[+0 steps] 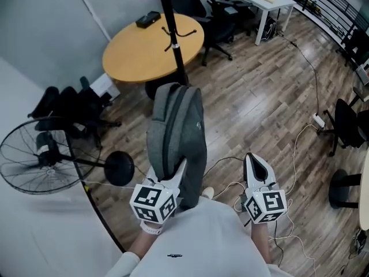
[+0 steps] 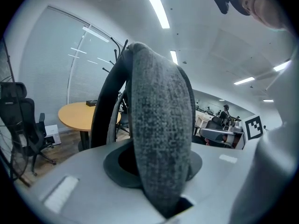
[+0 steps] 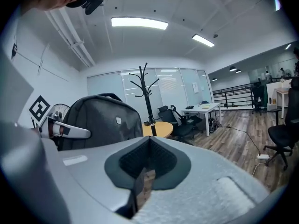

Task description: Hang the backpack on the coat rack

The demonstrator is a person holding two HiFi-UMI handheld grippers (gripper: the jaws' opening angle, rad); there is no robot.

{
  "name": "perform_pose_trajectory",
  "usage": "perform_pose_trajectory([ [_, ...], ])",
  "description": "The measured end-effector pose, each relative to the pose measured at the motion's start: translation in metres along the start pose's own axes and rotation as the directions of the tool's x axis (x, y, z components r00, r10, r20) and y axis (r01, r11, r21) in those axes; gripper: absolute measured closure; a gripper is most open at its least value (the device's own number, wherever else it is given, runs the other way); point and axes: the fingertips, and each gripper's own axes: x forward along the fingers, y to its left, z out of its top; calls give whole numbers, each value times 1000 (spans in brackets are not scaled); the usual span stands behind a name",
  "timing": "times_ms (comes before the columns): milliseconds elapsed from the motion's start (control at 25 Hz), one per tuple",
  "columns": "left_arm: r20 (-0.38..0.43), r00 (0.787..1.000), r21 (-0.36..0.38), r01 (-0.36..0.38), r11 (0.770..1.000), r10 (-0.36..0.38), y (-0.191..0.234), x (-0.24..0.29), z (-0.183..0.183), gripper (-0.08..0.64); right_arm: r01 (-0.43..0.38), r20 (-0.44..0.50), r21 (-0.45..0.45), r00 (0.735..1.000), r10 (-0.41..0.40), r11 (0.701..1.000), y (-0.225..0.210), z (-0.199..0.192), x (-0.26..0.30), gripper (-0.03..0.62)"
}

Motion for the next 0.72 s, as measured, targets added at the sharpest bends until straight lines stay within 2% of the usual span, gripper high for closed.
perform_pose_trajectory([
  [200,-12,999,24,38,999,-38,-11,18,-2,436,20,35,4,999,-20,1000,-7,3,-5,594],
  [320,-25,998,42,62,997,-61,-12,31,5,436,33,26,17,999,-34,999,-8,5,2,594],
  [520,-46,995,16,92,996,-91,0,56,15,436,63,6,35,998,-64,997,-15,10,21,594],
  [720,-72,990,0,121,993,-121,13,105,23,436,92,-19,32,996,-91,995,-38,17,59,594],
])
